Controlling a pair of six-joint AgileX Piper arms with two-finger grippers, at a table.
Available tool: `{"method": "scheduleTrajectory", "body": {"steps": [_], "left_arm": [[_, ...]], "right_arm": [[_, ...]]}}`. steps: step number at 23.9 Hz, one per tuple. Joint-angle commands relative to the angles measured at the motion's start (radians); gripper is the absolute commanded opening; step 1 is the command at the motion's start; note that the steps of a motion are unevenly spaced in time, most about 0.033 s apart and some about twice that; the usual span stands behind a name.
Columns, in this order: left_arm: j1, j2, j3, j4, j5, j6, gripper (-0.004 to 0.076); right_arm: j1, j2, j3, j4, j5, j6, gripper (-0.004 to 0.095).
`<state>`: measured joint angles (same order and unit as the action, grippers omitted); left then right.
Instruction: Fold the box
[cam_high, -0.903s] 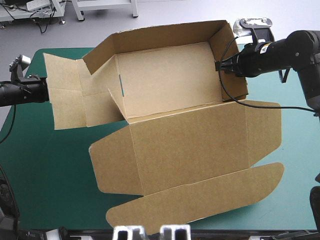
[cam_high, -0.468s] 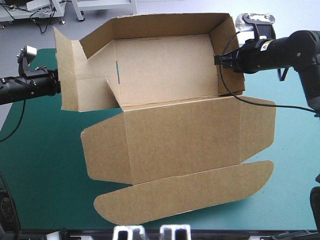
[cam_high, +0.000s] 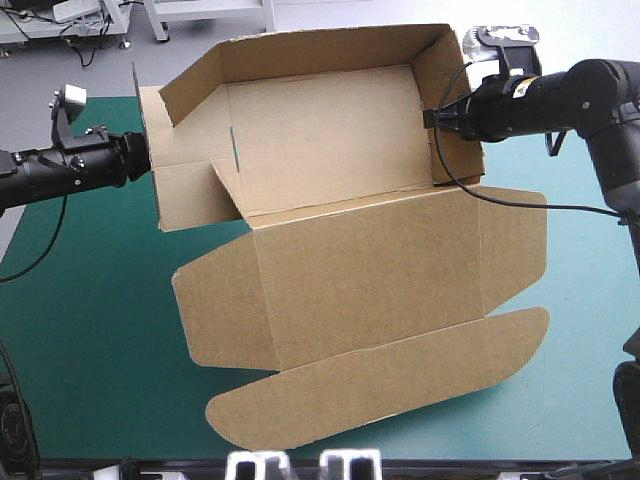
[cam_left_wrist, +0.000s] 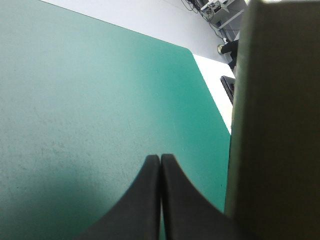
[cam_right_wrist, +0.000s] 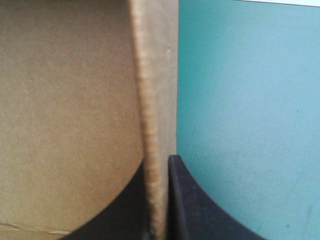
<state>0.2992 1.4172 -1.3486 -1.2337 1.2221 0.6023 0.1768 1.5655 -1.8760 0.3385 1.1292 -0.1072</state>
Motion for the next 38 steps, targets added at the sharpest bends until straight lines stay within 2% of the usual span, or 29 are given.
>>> {"method": "scheduleTrajectory", "body": {"steps": [1, 12, 25, 31, 33, 38], "left_arm": [[-0.006, -0.048, -0.026, -0.085, 0.066, -0.015, -0.0010], [-0.098, -0.077, -0.026, -0.078, 0.064, -0.017, -0.0010], [-0.159, -0.083, -0.026, -0.146, 0.063, -0.006, -0.0010], [-0.164, -0.081, -0.026, -0.107, 0.021, 0.047, -0.0009], [-0.164, -0.081, -0.026, -0.105, 0.025, 0.065, 0.0023], [-0.164, -0.081, -0.026, -0.087, 0.065, 0.069, 0.0237]], "right_arm": [[-0.003, -0.026, -0.029, 0.037, -0.108, -0.008, -0.0019], [-0.001, 0.032, -0.027, 0.107, -0.183, -0.044, -0.0018], [0.047, 0.079, -0.023, 0.077, -0.197, -0.044, -0.0018], [0.076, 0.087, -0.023, 0.069, -0.238, -0.044, -0.0018], [0.087, 0.090, -0.023, 0.064, -0.249, -0.044, -0.0019], [0.125, 0.117, -0.023, 0.029, -0.267, -0.035, -0.0018]]}}
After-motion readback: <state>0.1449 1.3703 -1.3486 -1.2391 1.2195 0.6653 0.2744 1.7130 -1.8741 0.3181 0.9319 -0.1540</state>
